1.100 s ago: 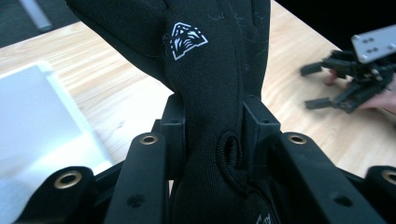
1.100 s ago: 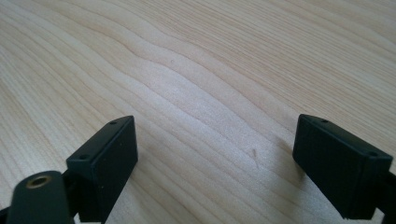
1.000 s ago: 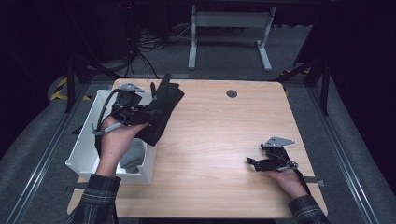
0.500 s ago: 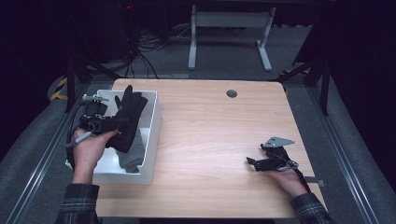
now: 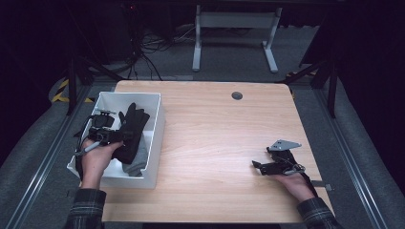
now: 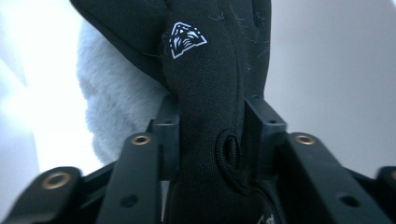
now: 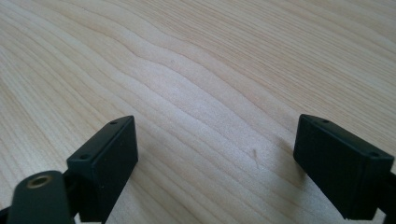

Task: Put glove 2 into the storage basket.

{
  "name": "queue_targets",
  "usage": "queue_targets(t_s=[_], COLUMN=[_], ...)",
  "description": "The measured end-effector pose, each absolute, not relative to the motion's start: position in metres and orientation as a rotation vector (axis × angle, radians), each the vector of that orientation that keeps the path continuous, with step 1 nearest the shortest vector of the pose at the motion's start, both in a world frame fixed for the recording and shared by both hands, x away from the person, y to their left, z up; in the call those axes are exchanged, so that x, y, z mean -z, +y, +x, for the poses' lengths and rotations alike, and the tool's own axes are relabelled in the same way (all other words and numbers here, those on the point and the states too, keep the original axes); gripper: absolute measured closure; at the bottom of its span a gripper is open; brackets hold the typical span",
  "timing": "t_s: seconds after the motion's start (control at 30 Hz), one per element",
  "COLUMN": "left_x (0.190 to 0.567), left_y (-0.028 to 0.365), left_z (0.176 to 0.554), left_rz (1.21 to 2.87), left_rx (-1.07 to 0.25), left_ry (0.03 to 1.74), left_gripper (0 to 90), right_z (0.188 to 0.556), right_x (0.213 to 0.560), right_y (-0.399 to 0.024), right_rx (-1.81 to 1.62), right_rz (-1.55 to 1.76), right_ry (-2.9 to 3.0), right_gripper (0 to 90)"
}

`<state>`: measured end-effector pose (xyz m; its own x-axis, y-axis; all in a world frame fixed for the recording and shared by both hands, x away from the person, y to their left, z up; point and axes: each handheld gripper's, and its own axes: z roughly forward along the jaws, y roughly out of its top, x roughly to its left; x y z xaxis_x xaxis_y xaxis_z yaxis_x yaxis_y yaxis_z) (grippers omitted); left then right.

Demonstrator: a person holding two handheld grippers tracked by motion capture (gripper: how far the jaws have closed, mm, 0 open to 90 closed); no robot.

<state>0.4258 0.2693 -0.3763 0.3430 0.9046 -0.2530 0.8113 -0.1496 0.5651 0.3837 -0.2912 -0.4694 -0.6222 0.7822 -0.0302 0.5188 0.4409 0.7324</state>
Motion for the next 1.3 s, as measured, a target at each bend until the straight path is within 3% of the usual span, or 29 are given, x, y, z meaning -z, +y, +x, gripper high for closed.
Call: queue_targets(t_s=[0.2,0.33,0.9,1.3], left_x=[0.382,0.377,0.346,0.321], left_y=[0.267,0.268,0.266,0.230], left_z=[0.429,0.430,0.427,0.427], left_rz=[2.010,2.010,1.984,2.000], left_rx=[-0.258,-0.299,-0.365,-0.343], left_ry=[1.512,1.488,1.404,1.252], left_gripper=[31.5,21.7,17.1,17.1], right_z=[0.384,0.384,0.384,0.383], right_x=[0.469,0.469,0.469,0.469], right_y=[-0.291,-0.291,-0.291,-0.291], right_rx=[-0.997,-0.997,-0.997,-0.998], right_rz=[1.106,1.105,1.105,1.104], right_ry=[2.333,2.332,2.333,2.334], right_gripper=[14.2,14.2,14.2,14.2])
